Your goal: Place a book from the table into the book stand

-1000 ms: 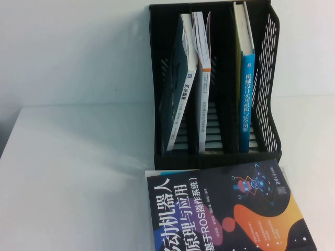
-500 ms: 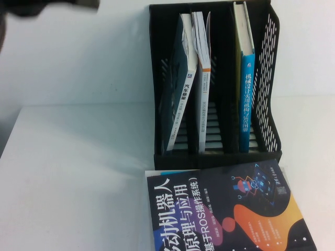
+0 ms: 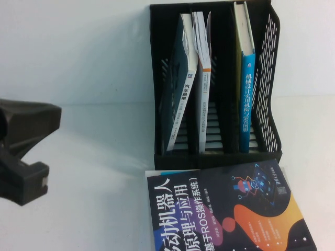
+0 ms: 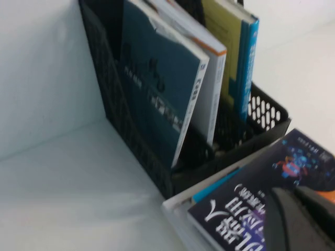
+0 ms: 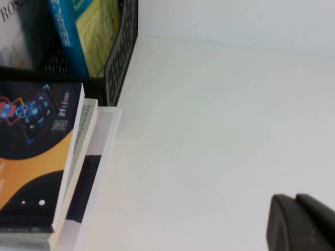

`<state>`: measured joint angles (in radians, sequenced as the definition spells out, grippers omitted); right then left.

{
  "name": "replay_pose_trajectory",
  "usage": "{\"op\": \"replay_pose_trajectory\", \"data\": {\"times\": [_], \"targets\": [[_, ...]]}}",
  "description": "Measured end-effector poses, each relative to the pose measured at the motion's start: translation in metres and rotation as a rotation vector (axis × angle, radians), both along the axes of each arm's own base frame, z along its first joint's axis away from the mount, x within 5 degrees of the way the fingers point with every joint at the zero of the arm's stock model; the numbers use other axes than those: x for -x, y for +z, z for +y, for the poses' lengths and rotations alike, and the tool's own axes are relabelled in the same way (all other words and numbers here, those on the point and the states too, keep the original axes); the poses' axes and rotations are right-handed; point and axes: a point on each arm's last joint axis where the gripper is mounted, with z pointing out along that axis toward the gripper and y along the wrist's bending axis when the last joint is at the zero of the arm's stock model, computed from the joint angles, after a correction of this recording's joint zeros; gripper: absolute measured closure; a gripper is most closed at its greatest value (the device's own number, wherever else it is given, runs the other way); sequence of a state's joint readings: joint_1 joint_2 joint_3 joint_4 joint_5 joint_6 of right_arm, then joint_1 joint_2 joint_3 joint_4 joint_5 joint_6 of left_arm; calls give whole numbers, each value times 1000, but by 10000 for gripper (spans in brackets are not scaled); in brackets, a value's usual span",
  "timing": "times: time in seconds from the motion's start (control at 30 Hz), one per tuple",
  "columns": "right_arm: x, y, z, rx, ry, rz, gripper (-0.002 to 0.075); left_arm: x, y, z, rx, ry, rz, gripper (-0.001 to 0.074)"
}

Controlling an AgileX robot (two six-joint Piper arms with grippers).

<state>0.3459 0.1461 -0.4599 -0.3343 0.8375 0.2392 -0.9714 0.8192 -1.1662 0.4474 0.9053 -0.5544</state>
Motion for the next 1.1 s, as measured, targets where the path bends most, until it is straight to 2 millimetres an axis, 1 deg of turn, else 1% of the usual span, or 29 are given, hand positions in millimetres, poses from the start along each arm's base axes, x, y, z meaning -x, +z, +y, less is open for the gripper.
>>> {"op": "replay_pose_trajectory", "data": {"times": [0.2,0.4,0.5,0.6,0.67,0.73,0.83,0.87,1.0,1.1], "targets": [[0,0,0,0,0,0,729,2,-13,8,-96,58,102,737],[0,0,0,0,0,0,729,5,-19,15,-140,88,149,737],[0,0,0,0,0,1,729,7,-22,24,-109,121,170,737],[0,-1,0,-1,-1,7,729,11,-29,42,-45,217,179,737],[0,-1,0,-2,-1,10,729,13,-36,54,19,294,147,737],[0,-1,0,-2,-1,10,729,17,-47,63,86,334,78,737],[1,-1,0,-4,0,12,729,29,-69,74,188,380,-104,737],[1,-1,0,-4,0,12,729,32,-80,77,214,409,-163,737],[1,-1,0,-4,0,12,729,40,-136,88,245,545,-316,737],[1,-1,0,-4,0,12,729,45,-175,92,223,617,-340,737]]}}
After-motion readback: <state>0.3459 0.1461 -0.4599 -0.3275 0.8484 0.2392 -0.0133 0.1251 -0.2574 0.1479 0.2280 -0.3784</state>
